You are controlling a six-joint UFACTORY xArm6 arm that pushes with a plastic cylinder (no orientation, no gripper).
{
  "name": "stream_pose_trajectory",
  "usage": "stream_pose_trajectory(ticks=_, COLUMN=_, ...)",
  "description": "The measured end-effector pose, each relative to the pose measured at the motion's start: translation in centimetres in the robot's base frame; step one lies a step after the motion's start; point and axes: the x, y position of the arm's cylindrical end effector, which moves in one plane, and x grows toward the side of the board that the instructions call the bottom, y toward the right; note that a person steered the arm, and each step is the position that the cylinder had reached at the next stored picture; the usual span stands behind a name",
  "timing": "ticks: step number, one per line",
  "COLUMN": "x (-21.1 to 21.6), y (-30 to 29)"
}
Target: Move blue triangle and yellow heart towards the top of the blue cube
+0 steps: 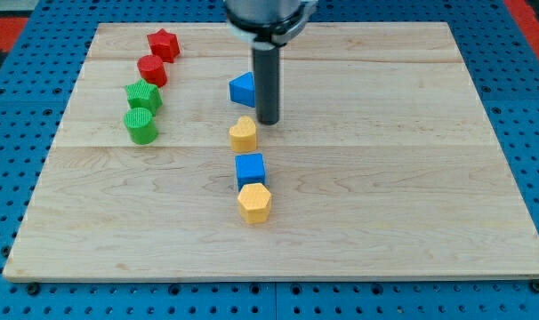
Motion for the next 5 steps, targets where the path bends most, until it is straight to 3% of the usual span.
stream_pose_trajectory(ticks=1, x=-5.6, y=2.2)
stream_pose_trajectory(ticks=2, x=-8.4, y=-1.3)
stream_pose_trajectory(ticks=3, x=-7.0, y=-5.3)
stream_pose_trajectory(ticks=4, x=-3.8, y=-5.5)
stream_pose_trajectory(ticks=5, x=-3.4, y=-5.0)
